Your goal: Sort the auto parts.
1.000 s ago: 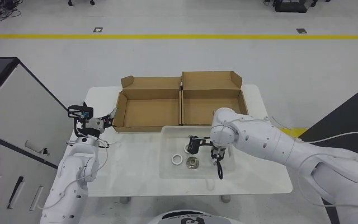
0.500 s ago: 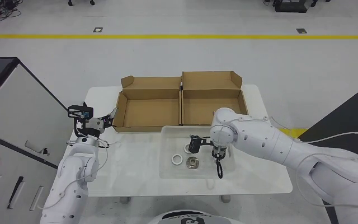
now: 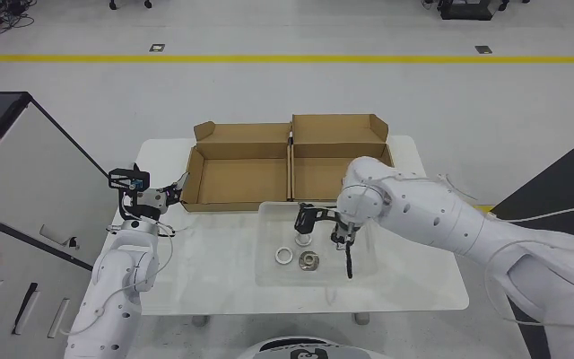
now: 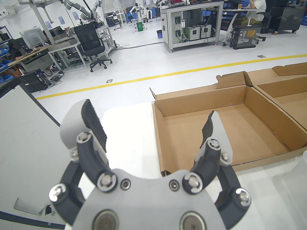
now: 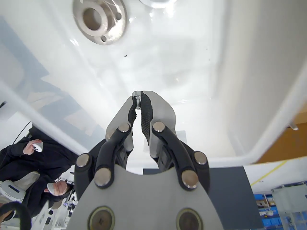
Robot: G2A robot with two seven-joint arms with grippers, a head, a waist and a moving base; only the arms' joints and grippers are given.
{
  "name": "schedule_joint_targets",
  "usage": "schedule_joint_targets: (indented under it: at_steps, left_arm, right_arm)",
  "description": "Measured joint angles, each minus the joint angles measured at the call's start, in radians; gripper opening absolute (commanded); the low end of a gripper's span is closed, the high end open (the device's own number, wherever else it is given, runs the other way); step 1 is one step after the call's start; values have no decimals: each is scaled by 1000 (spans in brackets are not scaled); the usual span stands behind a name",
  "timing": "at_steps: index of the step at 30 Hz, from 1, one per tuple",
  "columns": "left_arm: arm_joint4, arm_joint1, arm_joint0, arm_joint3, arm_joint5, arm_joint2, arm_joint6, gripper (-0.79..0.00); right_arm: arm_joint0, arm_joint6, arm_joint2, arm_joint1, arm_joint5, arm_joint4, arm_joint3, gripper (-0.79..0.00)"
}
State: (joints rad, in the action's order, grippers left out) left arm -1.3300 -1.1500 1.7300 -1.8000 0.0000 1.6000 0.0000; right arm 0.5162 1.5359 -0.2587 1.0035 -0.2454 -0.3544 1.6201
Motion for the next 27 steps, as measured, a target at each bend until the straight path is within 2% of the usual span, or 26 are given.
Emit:
schedule_joint_targets:
  at_steps: [9, 15, 19, 27]
  left_arm:
    - [0, 0, 0, 0, 0, 0, 0, 0]
    - [0, 0, 0, 0, 0, 0, 0, 0]
    - [0, 0, 0, 0, 0, 0, 0, 0]
    - [0, 0, 0, 0, 0, 0, 0, 0]
  right_arm:
    - [-69, 0, -155, -133, 29, 172, 248, -785]
    - [-80, 0, -247, -207, 4, 295, 344, -785]
    - [-81, 0, -291, -237, -9, 370, 375, -785]
    - [-82, 0, -298, -240, -6, 385, 376, -785]
